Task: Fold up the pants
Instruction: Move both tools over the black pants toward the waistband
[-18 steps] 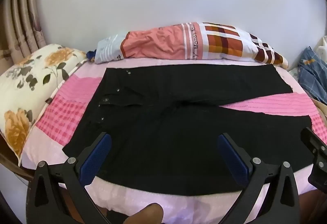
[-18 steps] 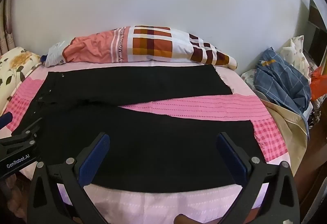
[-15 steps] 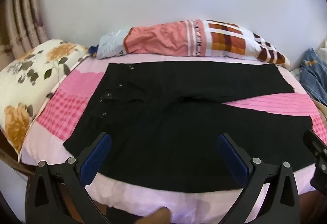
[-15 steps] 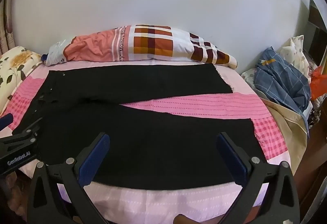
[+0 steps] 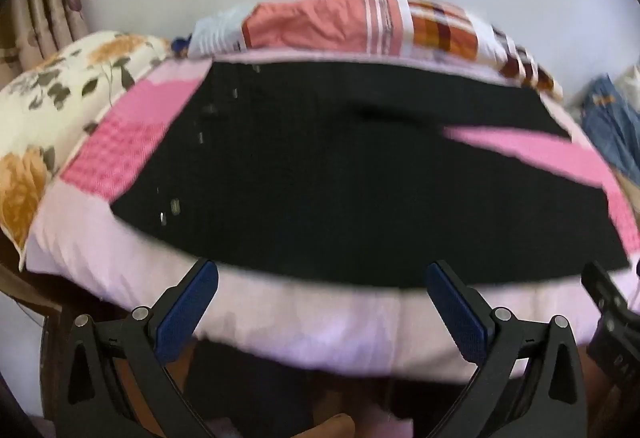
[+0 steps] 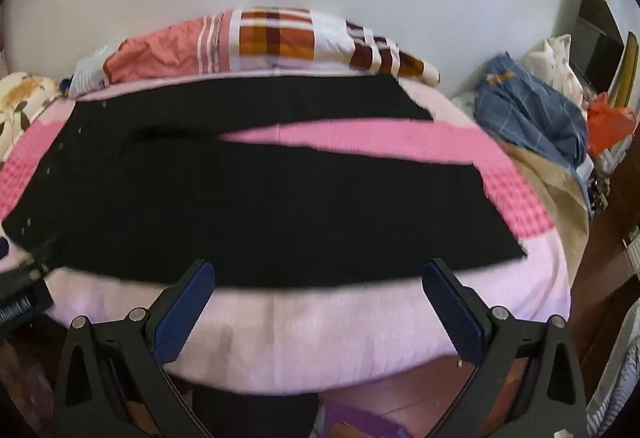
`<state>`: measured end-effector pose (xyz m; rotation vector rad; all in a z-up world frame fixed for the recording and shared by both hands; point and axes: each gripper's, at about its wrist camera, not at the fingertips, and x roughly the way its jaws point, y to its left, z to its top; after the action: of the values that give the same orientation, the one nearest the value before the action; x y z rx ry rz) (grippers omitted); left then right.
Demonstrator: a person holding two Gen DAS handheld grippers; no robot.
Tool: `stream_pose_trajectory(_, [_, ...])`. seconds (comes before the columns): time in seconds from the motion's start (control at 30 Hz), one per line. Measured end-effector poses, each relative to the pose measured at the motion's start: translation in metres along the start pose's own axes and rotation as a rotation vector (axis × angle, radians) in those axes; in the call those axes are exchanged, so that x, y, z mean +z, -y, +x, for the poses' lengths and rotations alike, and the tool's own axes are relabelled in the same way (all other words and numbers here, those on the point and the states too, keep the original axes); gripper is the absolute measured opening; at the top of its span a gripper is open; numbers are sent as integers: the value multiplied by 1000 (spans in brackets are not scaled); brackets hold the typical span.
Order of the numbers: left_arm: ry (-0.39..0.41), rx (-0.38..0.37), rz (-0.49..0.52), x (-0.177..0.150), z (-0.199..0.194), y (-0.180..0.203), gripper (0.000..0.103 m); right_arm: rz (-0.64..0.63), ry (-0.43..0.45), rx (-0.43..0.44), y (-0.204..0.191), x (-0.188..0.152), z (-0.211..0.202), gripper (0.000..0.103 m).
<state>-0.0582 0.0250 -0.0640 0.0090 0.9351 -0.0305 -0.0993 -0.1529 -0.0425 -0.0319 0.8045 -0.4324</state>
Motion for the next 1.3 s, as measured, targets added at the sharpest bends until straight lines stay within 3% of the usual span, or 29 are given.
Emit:
stream_pose_trajectory(0.1, [-36,-18,-4,-28,-2,2,103,-40,-3,14,-8,-28,-9,103])
stream_pose_trajectory(0.23, [-14,-26,28,-53,-20,5,103,-73,43,33,-6,-47,-32,103])
stream_pose_trajectory(0.3, [20,-36,16,-57,-34,-1,103,-46,66,50,0,-49,-42,103])
stream_pose_trajectory(0.4, [46,-67,-55,-64,-50,-17,103,26,62,153,16,-54,-51,103])
stream_pose_trajectory(0.5, [85,-96,-111,-63,-64,-30,103,66,61,156,22,-54,-54,103])
stream_pose_trajectory(0.63, [160,-147,-125,-65,-85,-34,103,4,13,237,9,-57,-53,103])
stream_pose_trajectory(0.73, [162,-126,-99,-65,-88,-30,103,-46,75,254,0,-48,-64,103])
stream_pose_trajectory(0.87, [116,-82,-81,-46,-80,-31,103,-69,141,215,-6,-19,-74,103])
stream_pose_trajectory(0.93, [80,-55,-91,-26,-74,-37,103,-49,126,220,-6,0,-71,103])
stream_pose_trajectory(1.1, [88,-27,-83,14,-70,-40,103,-38,126,209,-11,38,-66,103])
stream_pose_trajectory(1.3, [111,5,-26,36,-68,-30,103,-57,164,201,-25,54,-70,103])
